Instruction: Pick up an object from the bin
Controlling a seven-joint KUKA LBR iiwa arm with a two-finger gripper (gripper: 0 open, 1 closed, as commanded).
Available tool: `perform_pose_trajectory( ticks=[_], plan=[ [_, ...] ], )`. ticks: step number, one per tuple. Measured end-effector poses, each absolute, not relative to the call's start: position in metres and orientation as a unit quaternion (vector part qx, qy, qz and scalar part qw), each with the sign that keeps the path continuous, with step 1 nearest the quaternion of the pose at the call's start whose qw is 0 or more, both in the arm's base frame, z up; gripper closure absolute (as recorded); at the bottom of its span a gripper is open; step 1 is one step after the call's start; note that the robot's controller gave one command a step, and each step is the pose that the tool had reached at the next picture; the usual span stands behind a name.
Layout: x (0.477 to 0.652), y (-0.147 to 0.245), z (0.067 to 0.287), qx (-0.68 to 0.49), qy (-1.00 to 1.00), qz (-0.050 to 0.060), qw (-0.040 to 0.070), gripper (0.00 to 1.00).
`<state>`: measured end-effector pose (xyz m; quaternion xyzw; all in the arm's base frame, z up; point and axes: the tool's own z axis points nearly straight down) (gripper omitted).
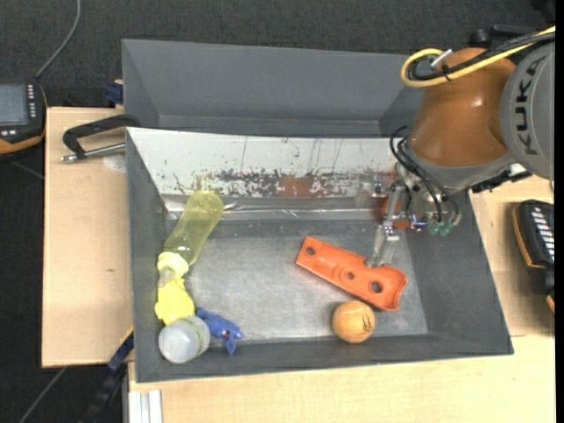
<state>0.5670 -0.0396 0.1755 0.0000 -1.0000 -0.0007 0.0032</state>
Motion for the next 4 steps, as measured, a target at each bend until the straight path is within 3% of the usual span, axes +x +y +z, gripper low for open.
perform_pose_trajectory(
  ticks=[1, 2, 3, 4],
  plan=[
    [0.569, -0.039, 0.180, 0.000, -1.000, 0.000, -0.001, 0.00],
    [0.561, -0.044, 0.117, -0.004, -1.000, -0.001, -0.001, 0.00],
    [0.571, -0.033, 0.074, 0.008, -1.000, -0.001, -0.001, 0.00],
    [0.560, -0.029, 0.071, -0.085, -0.996, -0.001, -0.002, 1.00]
  ],
)
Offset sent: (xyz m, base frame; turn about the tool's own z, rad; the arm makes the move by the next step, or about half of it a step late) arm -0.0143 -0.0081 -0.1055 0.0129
